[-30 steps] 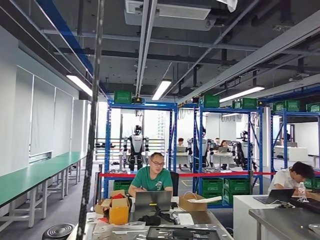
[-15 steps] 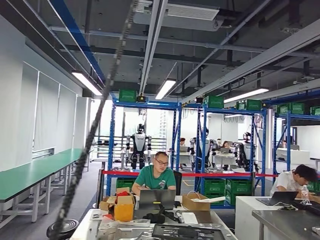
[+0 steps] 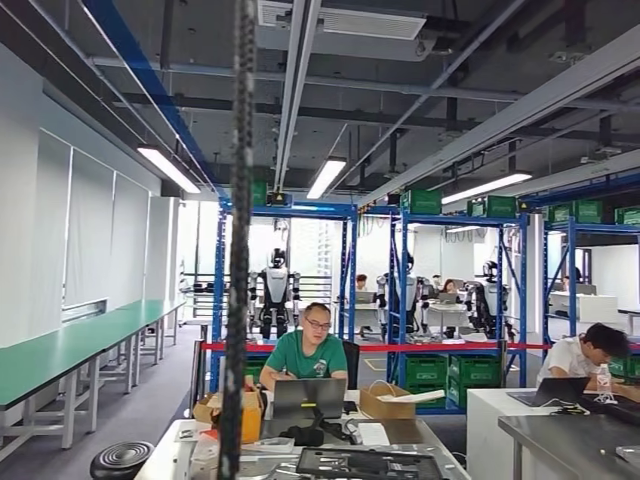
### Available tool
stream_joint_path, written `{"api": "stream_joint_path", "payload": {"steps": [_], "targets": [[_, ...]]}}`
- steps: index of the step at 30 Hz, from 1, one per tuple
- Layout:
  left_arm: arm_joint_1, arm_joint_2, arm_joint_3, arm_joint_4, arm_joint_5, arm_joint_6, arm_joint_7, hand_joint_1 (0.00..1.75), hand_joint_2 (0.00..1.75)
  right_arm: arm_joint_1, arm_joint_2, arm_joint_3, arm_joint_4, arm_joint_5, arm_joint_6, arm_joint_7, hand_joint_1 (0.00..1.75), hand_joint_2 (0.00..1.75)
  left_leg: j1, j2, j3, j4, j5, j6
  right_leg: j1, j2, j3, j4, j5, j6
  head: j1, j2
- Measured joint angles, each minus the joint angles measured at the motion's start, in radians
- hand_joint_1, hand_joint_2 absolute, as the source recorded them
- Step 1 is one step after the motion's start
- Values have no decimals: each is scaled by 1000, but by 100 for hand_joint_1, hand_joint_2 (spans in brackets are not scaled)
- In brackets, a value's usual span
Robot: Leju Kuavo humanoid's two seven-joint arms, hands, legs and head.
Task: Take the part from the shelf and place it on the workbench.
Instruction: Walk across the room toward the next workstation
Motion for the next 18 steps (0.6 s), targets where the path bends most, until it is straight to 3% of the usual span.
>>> {"api": "stream_joint_path", "payload": {"steps": [3, 5, 6, 7, 9, 10, 14, 16, 18], "targets": [[5, 3, 7, 0, 6, 2, -6, 0, 175, 49, 17, -55, 67, -39, 41, 10, 0, 0, -4, 0, -64, 160, -93, -5, -2, -3, -2, -5, 5, -11, 0, 0], [12, 7, 12, 0, 10, 3, -9, 0, 175, 89, 29, -92, 109, -70, 83, 31, 0, 87, -4, 0, -90, 233, -114, -8, -1, -3, -3, -4, 4, -12, 0, 0], [14, 9, 15, 0, 11, 4, -10, 0, 175, 109, 35, -113, 128, -89, 106, 46, 0, 131, -3, 0, -78, 216, -98, -9, -2, -3, -3, -2, 4, -11, 0, 0], [16, 12, 18, 0, 13, 4, -11, 0, 175, 129, 43, -135, 147, -109, 130, 63, 0, 175, -3, 0, -50, 162, -67, -9, -3, -2, -3, -1, 3, -10, 0, 0], [15, 16, 22, 0, 17, 5, -11, 0, 175, 164, 55, -183, 182, -152, 179, 103, 0, 175, -2, 0, 15, 31, -14, -6, -2, -1, -5, 7, -1, -4, 0, 0], [15, 17, 23, 0, 19, 6, -10, 0, 175, 180, 62, -209, 198, -173, 207, 126, 0, 175, -3, -1, 35, -11, -3, -5, -1, -1, -8, 11, -2, 1, 0, 0], [23, 22, 34, 0, 23, 5, 7, 0, 175, 256, 83, -312, 255, -259, 302, 236, 0, 175, -7, -1, 45, -35, 1, 10, -3, 1, -13, 19, -10, 16, 0, 0], [24, 23, 37, 0, 19, 3, 17, 0, 175, 295, 96, -365, 279, -290, 329, 300, 0, 175, -4, -1, 46, -38, 5, 18, -7, 2, -33, 73, -53, 26, 0, 0], [26, 24, 37, 0, 12, 1, 25, 0, 175, 333, 111, -410, 300, -303, 340, 357, 0, 175, -5, 1, 46, -38, 5, 21, -11, 1, -81, 196, -121, 33, 0, 0]]}}
